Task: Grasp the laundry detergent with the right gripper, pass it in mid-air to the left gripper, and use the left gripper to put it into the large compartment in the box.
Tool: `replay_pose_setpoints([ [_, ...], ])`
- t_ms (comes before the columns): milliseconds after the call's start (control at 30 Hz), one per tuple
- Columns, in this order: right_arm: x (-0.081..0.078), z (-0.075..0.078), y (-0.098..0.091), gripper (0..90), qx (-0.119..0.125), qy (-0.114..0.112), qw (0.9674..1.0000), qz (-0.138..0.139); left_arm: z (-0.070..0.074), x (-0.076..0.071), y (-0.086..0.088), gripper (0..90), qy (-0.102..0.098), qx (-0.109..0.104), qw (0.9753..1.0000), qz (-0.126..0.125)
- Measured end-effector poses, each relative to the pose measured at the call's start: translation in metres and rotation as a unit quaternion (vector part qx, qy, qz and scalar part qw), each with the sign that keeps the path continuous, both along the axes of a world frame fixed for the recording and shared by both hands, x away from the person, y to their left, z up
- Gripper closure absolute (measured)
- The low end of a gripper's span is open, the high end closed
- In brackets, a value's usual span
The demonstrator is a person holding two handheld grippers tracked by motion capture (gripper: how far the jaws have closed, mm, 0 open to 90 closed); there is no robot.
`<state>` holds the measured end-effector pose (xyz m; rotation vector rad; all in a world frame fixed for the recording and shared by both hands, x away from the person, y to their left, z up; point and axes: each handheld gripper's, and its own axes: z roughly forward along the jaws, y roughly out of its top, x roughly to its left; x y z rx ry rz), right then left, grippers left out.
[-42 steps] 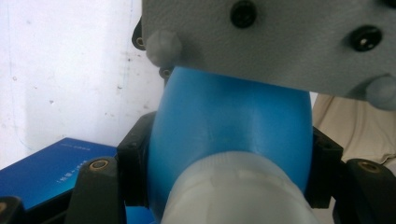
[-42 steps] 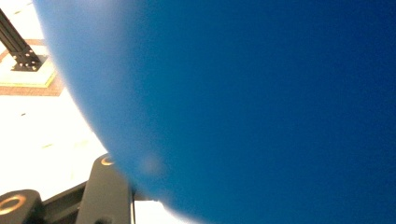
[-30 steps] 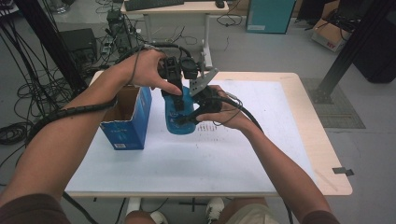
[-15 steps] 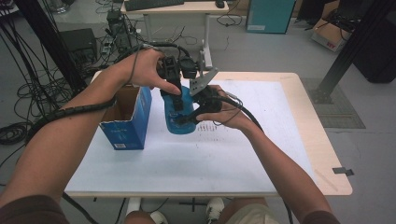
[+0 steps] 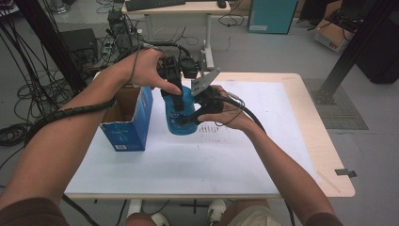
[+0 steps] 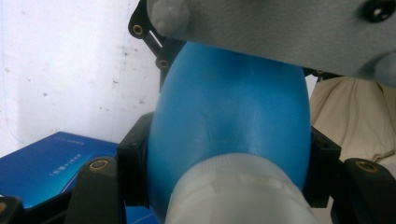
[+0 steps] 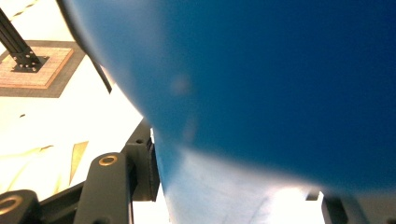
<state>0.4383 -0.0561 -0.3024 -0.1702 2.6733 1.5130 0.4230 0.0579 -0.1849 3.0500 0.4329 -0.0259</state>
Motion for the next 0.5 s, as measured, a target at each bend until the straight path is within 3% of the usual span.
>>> replay_pose_setpoints([
  [33, -0.0018, -0.0009, 0.0022, 41.2, 0.004, 0.014, 0.9999, 0.006, -0.0004, -0.0002, 0.0001, 36.5, -0.003, 0.001, 1.0000, -0.001],
  [233, -0.0023, -0.0006, 0.0022, 41.0, 0.002, 0.012, 0.9999, 0.005, -0.0007, -0.0011, 0.0009, 36.5, -0.004, -0.001, 1.0000, 0.004],
  [267, -0.0055, -0.0003, 0.0010, 41.0, -0.013, 0.033, 0.9993, -0.007, 0.0006, -0.0005, 0.0012, 36.5, 0.002, 0.000, 1.0000, 0.003],
  [500, -0.0057, 0.0022, -0.0003, 40.9, -0.015, 0.030, 0.9994, -0.003, 0.0018, -0.0022, 0.0009, 36.5, 0.002, -0.001, 1.0000, 0.003],
])
